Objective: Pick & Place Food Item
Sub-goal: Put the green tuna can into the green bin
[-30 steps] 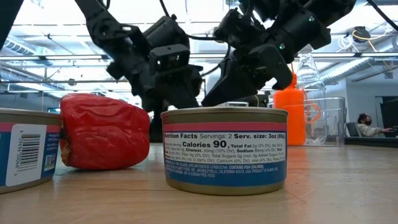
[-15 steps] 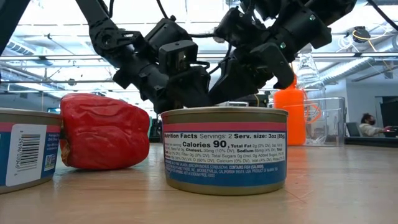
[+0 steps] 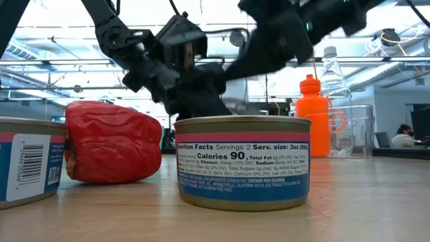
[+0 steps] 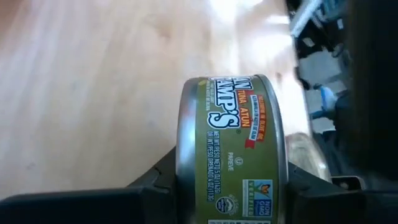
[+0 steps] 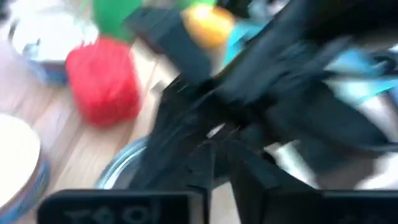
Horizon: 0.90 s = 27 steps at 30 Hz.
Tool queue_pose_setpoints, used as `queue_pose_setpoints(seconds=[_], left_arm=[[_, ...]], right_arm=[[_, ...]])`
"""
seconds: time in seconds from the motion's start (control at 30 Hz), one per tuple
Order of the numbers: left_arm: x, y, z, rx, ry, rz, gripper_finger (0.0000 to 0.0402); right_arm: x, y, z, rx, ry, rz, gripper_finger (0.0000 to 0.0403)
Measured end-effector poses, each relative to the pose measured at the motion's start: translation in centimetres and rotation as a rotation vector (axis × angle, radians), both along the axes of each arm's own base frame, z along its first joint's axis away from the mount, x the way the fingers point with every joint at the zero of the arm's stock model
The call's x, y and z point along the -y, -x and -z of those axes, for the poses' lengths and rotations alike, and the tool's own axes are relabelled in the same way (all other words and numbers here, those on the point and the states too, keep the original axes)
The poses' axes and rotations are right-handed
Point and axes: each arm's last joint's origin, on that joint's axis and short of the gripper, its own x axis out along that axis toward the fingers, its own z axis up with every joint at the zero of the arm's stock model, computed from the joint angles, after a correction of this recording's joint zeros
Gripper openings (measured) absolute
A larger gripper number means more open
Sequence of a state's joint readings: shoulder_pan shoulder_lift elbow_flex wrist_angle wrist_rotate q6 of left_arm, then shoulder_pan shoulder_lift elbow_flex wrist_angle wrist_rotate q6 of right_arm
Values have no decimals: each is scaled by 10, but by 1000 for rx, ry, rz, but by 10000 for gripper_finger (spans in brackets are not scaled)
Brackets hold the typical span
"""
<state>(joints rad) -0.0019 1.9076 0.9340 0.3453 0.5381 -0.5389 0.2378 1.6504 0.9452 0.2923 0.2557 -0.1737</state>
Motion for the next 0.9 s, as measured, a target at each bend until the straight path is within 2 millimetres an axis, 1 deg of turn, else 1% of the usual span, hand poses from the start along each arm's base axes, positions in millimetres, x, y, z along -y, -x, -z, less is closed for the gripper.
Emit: queue_pose_setpoints(seconds=[0.1, 0.17, 0.27, 0.4, 0.5, 0.57, 0.63, 0.73, 0.8, 0.9], left_arm=[[3, 5, -16, 14, -29, 8, 135], [3, 11, -32, 26, -73, -8, 135], [2, 27, -62, 35, -155, -50, 135], [-7, 61, -109, 39, -287, -170, 135], [-22, 94, -140, 19, -382, -327, 135], [-33, 121, -155, -28, -439, -427, 135], [-44, 145, -163, -103, -473, -542, 135], [-58, 179, -165, -264, -486, -683, 135], [-66, 195, -164, -355, -474, -771, 135], [-74, 211, -158, -510, -468, -828, 135]], right_arm=[[-4, 7, -12, 25, 33, 32, 84], [-7, 13, -21, 34, 46, 48, 108], [-9, 21, -33, 54, 42, 77, 136], [-9, 32, -29, 38, 27, 74, 153], [-5, 39, -22, 40, 24, 79, 153], [0, 44, -16, 31, 18, 93, 147], [4, 47, -13, 32, 3, 109, 140], [6, 49, -9, 27, -1, 116, 131], [7, 50, -8, 26, 4, 114, 127], [7, 50, -8, 31, 5, 112, 122]])
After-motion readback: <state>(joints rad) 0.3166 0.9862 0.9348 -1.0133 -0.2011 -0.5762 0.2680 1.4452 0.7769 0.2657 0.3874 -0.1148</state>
